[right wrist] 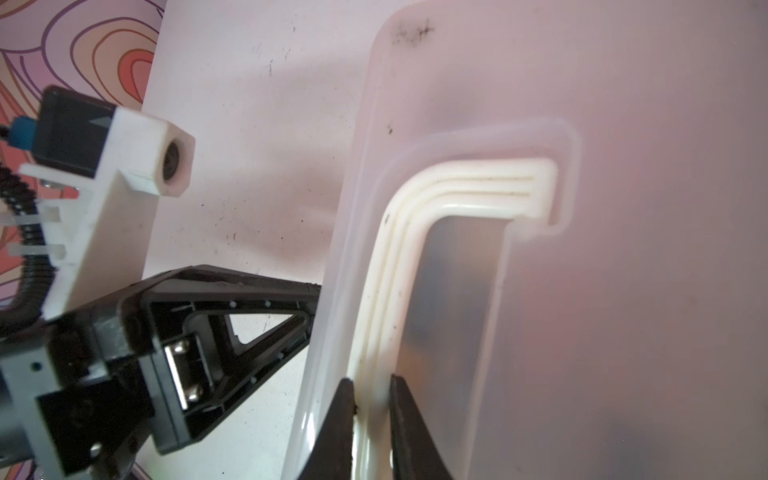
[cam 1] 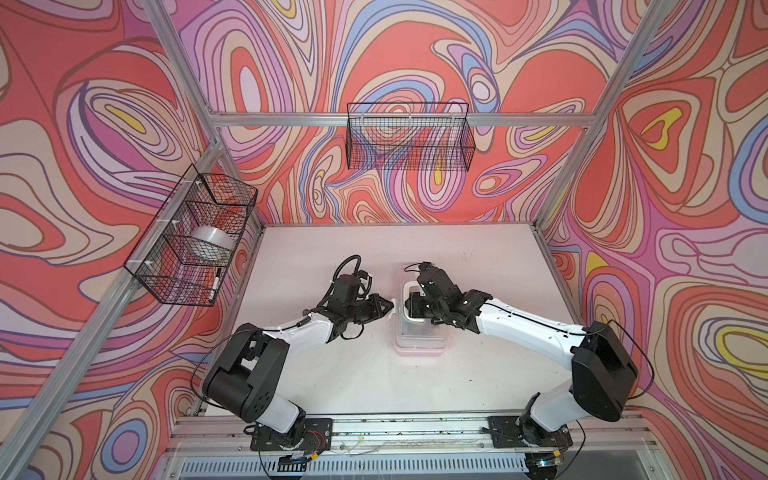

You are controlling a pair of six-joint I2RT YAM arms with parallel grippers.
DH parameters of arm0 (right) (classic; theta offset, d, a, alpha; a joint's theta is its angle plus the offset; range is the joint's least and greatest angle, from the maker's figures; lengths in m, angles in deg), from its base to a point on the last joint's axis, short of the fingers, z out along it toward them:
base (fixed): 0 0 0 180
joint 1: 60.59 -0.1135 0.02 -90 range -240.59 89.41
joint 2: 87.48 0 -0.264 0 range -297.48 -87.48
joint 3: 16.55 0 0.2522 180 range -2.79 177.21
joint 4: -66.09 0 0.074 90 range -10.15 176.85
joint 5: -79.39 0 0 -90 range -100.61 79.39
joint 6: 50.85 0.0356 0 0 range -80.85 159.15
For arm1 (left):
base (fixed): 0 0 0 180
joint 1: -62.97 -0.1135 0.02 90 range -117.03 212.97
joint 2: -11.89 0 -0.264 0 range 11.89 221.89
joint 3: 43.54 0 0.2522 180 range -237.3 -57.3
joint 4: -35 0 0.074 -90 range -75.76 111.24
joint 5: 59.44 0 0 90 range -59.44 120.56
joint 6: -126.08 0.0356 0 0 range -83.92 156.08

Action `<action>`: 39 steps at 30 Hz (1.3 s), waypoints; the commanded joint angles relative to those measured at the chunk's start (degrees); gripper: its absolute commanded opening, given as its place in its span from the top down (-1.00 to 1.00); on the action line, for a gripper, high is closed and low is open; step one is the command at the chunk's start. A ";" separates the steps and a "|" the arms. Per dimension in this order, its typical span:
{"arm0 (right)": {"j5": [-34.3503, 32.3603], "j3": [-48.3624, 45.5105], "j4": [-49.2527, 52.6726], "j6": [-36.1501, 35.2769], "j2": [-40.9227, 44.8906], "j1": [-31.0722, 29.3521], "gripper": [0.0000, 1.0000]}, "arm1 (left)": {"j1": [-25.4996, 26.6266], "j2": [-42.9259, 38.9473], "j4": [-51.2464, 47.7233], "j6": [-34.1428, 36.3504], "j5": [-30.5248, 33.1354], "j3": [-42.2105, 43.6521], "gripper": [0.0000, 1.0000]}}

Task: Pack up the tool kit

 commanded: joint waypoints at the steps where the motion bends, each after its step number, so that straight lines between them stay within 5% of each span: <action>1: -2.66 -3.72 11.62 -1.10 -6.17 1.16 0.69 | 2.04 1.71 0.74 0.59 -1.06 0.96 0.62; 12: 1.18 -6.62 7.81 0.11 -6.05 1.16 0.71 | 3.41 6.74 16.44 -5.12 -1.08 8.97 0.60; 24: 6.89 -15.25 1.24 4.10 -2.59 1.20 0.74 | 6.91 26.22 61.20 -20.77 0.51 23.06 0.58; 39: 8.56 -18.51 -2.54 4.56 -2.23 1.17 0.75 | 14.00 29.84 61.90 -19.97 8.19 22.47 0.60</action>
